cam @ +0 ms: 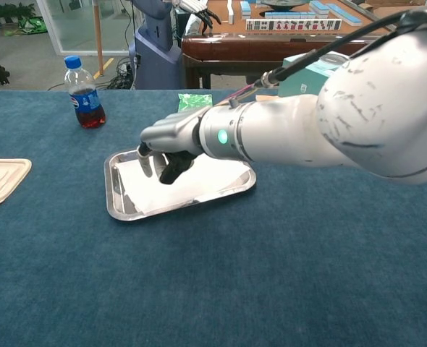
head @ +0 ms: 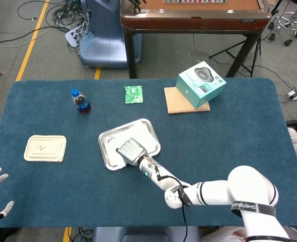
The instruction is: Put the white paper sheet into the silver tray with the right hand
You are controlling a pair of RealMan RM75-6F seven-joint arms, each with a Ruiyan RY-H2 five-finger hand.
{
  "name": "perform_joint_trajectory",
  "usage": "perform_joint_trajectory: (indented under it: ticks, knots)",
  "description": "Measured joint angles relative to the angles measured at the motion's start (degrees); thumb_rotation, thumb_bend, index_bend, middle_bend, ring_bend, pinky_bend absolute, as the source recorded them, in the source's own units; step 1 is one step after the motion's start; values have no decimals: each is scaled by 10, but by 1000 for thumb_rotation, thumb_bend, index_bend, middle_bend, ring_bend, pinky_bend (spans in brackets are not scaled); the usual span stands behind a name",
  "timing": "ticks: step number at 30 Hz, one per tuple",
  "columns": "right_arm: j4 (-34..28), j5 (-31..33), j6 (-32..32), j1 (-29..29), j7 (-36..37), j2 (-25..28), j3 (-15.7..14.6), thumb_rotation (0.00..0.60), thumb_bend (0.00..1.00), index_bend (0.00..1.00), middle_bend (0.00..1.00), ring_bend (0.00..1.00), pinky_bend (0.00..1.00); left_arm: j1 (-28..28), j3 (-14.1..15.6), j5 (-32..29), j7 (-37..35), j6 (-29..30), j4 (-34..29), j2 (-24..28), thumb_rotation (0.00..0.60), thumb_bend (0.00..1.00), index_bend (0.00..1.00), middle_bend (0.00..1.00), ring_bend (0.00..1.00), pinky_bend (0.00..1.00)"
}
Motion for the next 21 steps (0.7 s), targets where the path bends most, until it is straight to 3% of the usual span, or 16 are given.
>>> perform_joint_trajectory:
  ticks: [10, 21]
  knots:
    - [90, 10, -6, 18, 21, -47, -23, 392, 1000, 321, 1000, 1000, 1000, 6, 1, -8, -4, 1, 7, -3, 600, 212, 229, 116, 140, 86]
    - [162, -5, -25, 34, 54, -99, -21, 393, 1000, 321, 1000, 1000, 1000, 8, 0, -12, -6, 1, 9, -2, 600, 212, 229, 116, 140, 86]
